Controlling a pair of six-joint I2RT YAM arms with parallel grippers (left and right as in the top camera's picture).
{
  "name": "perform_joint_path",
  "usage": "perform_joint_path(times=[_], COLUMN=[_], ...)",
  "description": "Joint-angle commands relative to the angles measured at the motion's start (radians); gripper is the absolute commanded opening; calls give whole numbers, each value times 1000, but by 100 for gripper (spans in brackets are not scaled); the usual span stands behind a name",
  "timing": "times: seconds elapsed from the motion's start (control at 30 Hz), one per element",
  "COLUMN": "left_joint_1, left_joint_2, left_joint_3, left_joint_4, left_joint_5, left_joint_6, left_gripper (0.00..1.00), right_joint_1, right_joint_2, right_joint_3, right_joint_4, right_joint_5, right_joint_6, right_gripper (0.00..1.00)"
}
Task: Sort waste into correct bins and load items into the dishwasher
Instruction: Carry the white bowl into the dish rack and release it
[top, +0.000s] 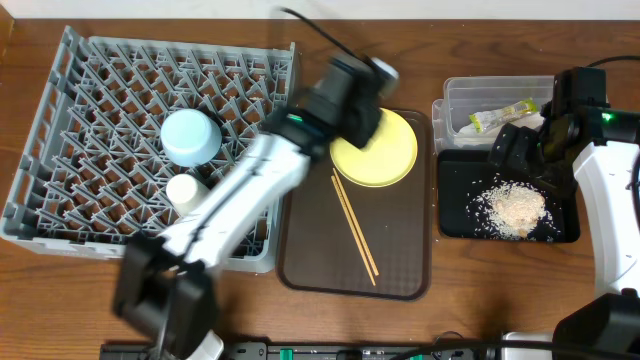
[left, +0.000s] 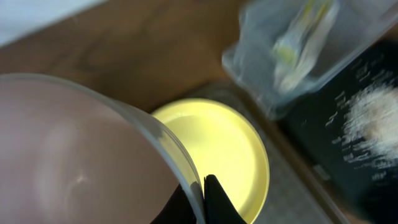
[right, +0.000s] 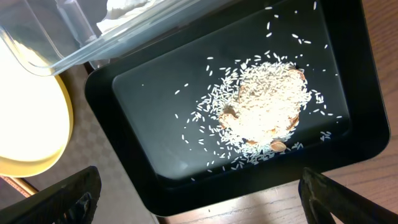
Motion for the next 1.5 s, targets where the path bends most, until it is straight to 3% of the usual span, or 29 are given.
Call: perform_joint_path(times=[0.0, 0.17, 0.4, 0.6, 0.87, 1.0, 1.17, 1.23, 1.3, 1.37, 1.47], left_joint_1=[155, 374, 563, 649, 719, 743, 777, 795, 817, 844, 890], left_joint_2=[-39, -6, 98, 207, 333, 359, 363, 363, 363, 363, 363], left_joint_3=[8, 8, 8, 8, 8, 8, 8, 8, 8, 8, 8], left_joint_4=[-2, 10, 115, 244, 388, 402, 402, 402, 401, 402, 401], left_joint_5=[385, 773, 1098, 1230, 1238, 1237, 1218, 1182, 1154, 1142, 1139], left_joint_6=[-42, -94, -138, -244, -415, -428, -428, -428, -428, -428, -449], left_gripper=[8, 8, 8, 8, 8, 8, 29, 45, 53, 71, 84], right_joint_1=[-7, -6, -6, -6, -6, -6, -6, -6, -6, -6, -6], right_joint_2=[-8, -8, -8, -8, -8, -8, -8, -8, -8, -8, -8], right_joint_3=[3, 3, 3, 3, 3, 3, 3, 3, 3, 3, 3], right_joint_4=[2, 7, 6, 6, 6, 5, 5, 2, 1, 1, 2], right_joint_5=[9, 9, 9, 9, 10, 9, 9, 9, 9, 9, 9], right_joint_6=[2, 2, 2, 2, 2, 2, 2, 2, 2, 2, 2], right_gripper=[99, 99, 99, 99, 99, 99, 99, 99, 99, 99, 99])
